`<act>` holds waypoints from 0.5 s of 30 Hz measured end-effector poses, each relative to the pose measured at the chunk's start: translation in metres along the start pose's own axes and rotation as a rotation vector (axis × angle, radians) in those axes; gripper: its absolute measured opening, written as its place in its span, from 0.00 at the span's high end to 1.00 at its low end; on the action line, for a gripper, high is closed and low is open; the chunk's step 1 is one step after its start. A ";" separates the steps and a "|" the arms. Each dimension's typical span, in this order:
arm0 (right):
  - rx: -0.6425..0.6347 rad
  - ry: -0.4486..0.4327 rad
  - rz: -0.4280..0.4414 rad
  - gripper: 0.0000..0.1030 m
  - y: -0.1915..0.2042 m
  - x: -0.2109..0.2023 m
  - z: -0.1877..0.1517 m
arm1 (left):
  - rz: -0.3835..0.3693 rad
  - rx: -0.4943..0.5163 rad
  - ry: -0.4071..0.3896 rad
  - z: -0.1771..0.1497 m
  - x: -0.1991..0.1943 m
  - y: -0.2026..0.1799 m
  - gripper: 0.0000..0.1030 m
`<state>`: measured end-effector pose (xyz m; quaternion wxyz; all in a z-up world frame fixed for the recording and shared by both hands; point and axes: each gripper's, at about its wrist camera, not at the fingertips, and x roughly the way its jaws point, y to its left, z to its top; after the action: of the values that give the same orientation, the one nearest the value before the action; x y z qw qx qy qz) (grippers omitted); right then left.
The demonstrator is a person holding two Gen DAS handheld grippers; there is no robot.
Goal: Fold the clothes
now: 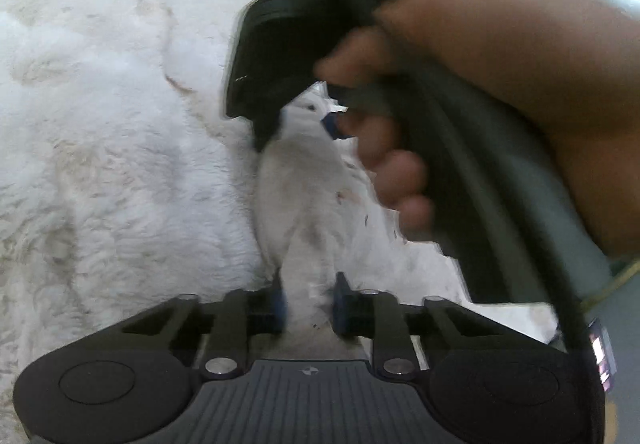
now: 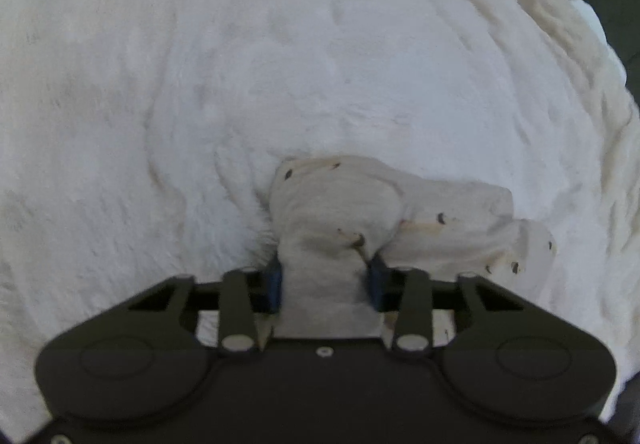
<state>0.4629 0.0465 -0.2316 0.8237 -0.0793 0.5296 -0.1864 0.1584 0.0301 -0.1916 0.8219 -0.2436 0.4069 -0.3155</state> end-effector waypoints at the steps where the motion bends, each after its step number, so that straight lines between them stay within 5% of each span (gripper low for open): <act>1: 0.023 -0.028 0.027 0.73 -0.009 -0.011 0.000 | -0.008 -0.012 -0.005 0.000 -0.003 0.000 0.85; 8: 0.112 -0.102 0.103 0.74 -0.031 -0.056 0.027 | 0.015 0.061 -0.110 0.022 -0.039 -0.012 0.86; 15: 0.092 -0.191 0.139 0.74 0.016 -0.109 0.089 | 0.037 -0.004 -0.215 0.087 -0.072 0.028 0.86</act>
<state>0.5059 0.0977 -0.1069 0.8842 -0.0220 0.4436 -0.1447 0.2051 0.1132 -0.1249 0.8660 -0.2702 0.3216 -0.2714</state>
